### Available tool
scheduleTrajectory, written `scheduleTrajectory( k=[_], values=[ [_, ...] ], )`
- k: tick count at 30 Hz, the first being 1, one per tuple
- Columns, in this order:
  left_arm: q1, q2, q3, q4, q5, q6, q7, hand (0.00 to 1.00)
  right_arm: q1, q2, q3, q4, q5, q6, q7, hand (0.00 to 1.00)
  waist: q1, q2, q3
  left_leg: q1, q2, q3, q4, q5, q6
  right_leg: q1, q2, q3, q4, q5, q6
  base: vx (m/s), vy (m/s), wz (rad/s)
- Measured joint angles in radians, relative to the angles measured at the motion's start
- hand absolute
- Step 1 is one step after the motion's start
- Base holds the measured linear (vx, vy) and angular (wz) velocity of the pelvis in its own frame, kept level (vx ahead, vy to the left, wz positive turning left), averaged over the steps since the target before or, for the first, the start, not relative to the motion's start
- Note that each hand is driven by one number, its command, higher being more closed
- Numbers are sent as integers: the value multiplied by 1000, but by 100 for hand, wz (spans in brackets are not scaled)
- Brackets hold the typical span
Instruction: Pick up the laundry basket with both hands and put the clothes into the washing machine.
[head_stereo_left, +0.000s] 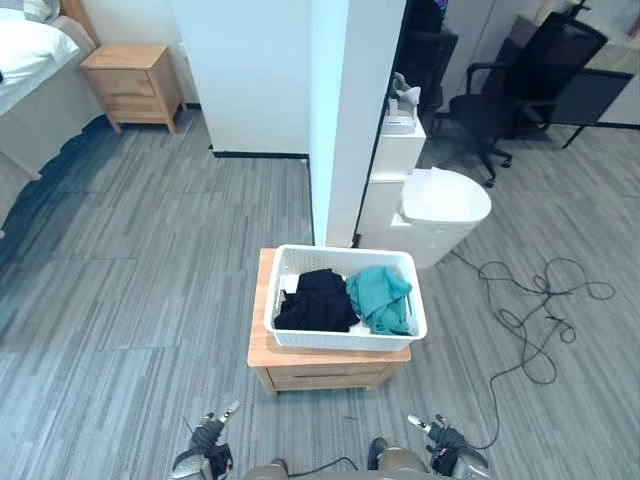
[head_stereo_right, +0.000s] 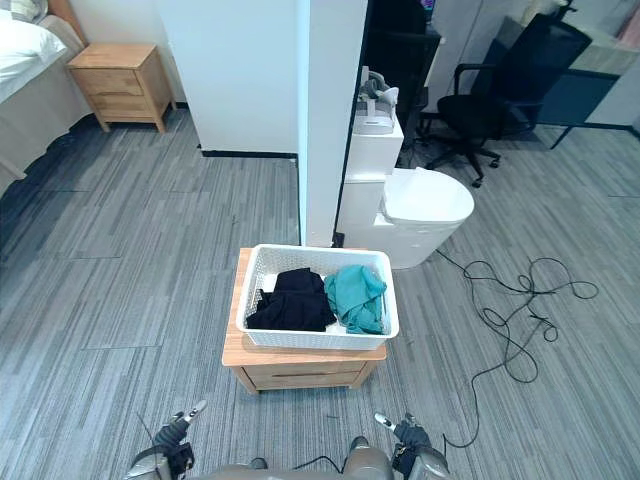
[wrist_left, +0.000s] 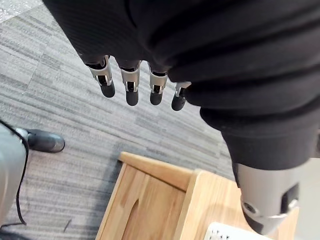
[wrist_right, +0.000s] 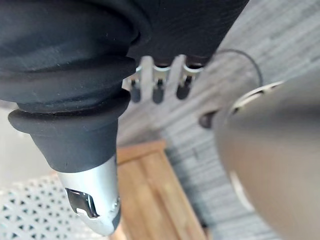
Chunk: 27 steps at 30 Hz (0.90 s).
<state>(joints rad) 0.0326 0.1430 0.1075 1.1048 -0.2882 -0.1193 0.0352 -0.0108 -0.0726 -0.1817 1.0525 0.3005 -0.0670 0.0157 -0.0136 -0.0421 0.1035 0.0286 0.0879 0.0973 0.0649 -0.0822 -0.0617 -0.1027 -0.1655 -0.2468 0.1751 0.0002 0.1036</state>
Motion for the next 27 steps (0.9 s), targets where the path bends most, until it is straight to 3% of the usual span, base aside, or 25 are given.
scheduleTrajectory(
  k=[2, 6, 12, 15, 19, 22, 27],
  values=[
    [15, -24, 1, -37, -27, 0, 5, 0, 0, -17, -6, -104, -7, -1, -14, 0, -1, 26, -3, -5, 35, -15, -30, 17, -28, 13, 41, -29, -48, 12, -16, 237, -244, 18],
    [62, -23, 16, -139, -77, -9, 10, 0, 1, -37, -81, -287, -10, -14, -52, 0, -1, 32, -9, 5, 53, -13, -49, 37, -60, 50, 62, -57, -89, 11, -18, 132, -133, 16],
    [146, 14, 99, -367, -98, -8, -13, 0, -1, -74, -180, -481, -68, -28, -84, 0, -1, 42, -13, -22, 43, -10, -58, 37, -60, 43, 59, -64, -138, 36, -23, 10, 8, 4],
    [179, 79, 221, -475, -104, -7, -16, 0, -5, -131, -216, -576, -122, -19, -95, 0, 1, 65, -9, -51, 37, 2, -59, 38, -59, 30, 60, -58, -180, 69, -20, -32, 16, -5],
    [142, 197, 298, -483, -104, -7, -17, 0, -82, -233, -211, -609, -156, -17, -100, 0, 0, 100, -1, -79, 34, 24, -63, 48, -46, -3, 61, -48, -199, 97, -24, -62, 10, -15],
    [-19, 321, 281, -412, -102, -7, -16, 0, -220, -306, -112, -593, -158, -6, -98, 0, 3, 113, 21, -105, 37, 41, -65, 66, -55, -32, 67, -33, -216, 129, -37, -130, -10, -16],
    [-278, 421, 110, -342, -59, 0, -28, 0, -431, -327, 19, -473, -157, 9, -85, 0, 5, 96, 96, -156, 36, 78, -57, 82, -41, -96, 72, 10, -236, 180, -54, -117, -3, -24]
  ],
)
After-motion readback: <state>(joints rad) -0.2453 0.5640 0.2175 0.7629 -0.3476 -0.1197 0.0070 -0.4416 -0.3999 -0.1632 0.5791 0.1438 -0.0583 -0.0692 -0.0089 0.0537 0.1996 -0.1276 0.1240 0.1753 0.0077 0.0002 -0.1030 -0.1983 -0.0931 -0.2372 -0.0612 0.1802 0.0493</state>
